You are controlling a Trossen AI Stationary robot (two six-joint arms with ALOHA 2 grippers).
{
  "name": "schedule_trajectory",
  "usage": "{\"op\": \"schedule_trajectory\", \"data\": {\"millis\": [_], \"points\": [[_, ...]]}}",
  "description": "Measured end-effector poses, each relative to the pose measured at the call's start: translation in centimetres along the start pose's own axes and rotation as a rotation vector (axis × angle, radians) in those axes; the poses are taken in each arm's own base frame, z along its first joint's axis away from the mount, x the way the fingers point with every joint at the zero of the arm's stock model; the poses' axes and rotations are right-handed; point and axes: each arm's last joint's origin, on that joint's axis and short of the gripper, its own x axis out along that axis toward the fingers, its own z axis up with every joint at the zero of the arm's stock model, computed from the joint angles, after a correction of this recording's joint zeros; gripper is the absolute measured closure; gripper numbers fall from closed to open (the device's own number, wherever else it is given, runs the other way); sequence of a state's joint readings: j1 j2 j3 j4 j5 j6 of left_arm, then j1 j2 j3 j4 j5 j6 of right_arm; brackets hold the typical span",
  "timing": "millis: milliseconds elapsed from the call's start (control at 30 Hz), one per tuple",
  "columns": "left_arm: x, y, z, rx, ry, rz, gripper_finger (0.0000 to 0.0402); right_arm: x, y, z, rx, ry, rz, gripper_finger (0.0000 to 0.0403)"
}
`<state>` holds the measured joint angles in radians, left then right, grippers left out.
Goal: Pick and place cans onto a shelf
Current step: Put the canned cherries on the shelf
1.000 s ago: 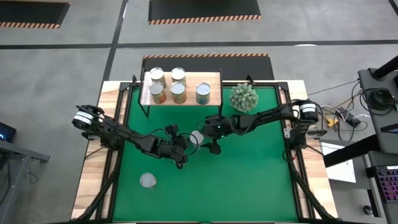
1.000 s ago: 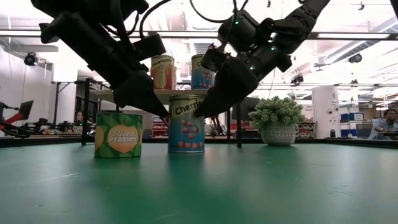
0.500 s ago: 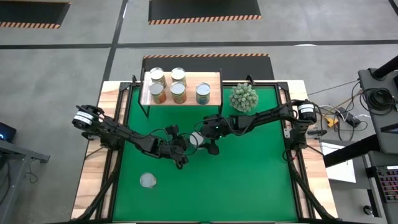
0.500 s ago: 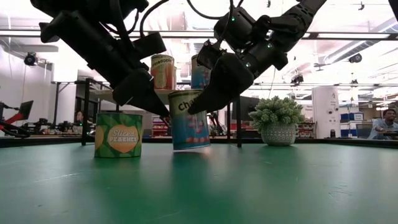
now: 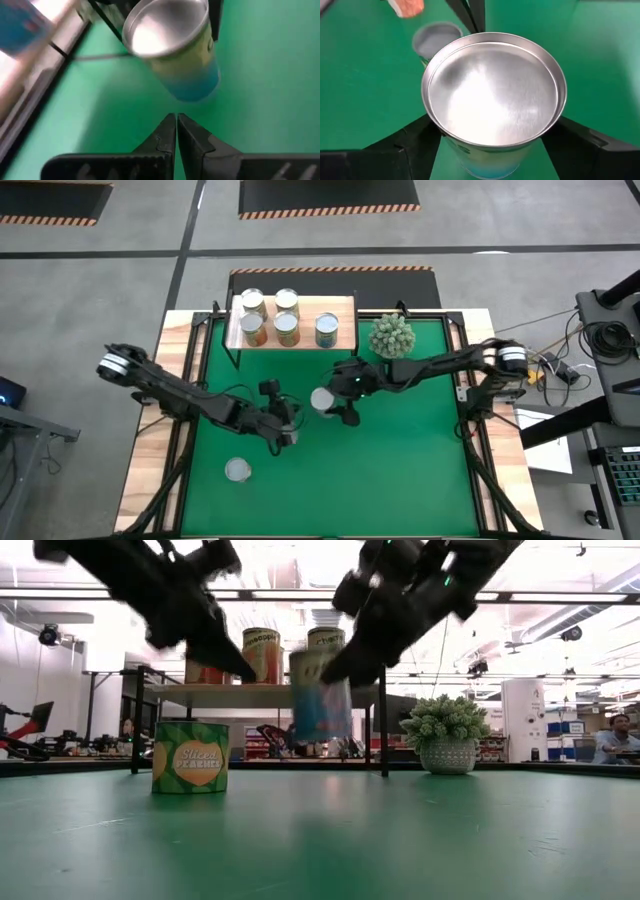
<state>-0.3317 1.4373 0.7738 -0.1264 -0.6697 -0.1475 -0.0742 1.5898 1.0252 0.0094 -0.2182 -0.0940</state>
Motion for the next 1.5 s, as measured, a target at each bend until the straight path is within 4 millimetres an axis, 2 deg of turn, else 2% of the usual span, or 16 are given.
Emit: {"op": "schedule_trajectory", "data": {"millis": [233, 467, 600, 700, 867, 1000, 1133, 1333, 1500], "points": [[-4.8, 3.0, 2.3, 0.02, -0.169, -0.019, 0.0402, -6.7, 1.1, 2.9, 0.011, -0.087, -0.02, 0.011], [-8.0, 5.7, 4.0, -0.007, -0.345, 0.063, 0.0402, -13.6, 0.6, 7.5, -0.022, -0.183, -0.183, 0.0111], [-8.8, 6.5, 4.3, -0.014, -0.375, 0.135, 0.0402, -16.6, -0.8, 10.1, -0.079, -0.206, -0.249, 0.0111], [-9.1, 6.9, 4.3, -0.021, -0.371, 0.205, 0.0402, -18.7, -2.7, 11.5, -0.108, -0.226, -0.328, 0.0111], [-9.1, 7.1, 4.2, -0.056, -0.354, 0.274, 0.0402, -21.2, -6.9, 11.9, -0.105, -0.25, -0.448, 0.0111], [-9.0, 7.0, 4.1, -0.051, -0.348, 0.276, 0.0402, -21.9, -11.0, 10.6, -0.062, -0.239, -0.49, 0.0111], [-9.0, 7.0, 4.1, -0.052, -0.348, 0.276, 0.0402, -21.2, -15.4, 8.5, 0.011, -0.218, -0.453, 0.0111], [-9.0, 7.0, 4.1, -0.052, -0.348, 0.276, 0.0402, -17.9, -20.9, 5.4, 0.09, -0.199, -0.356, 0.0111], [-9.0, 7.0, 4.1, -0.05, -0.346, 0.276, 0.0402, -16.0, -23.2, 4.1, 0.123, -0.191, -0.333, 0.011]]}}
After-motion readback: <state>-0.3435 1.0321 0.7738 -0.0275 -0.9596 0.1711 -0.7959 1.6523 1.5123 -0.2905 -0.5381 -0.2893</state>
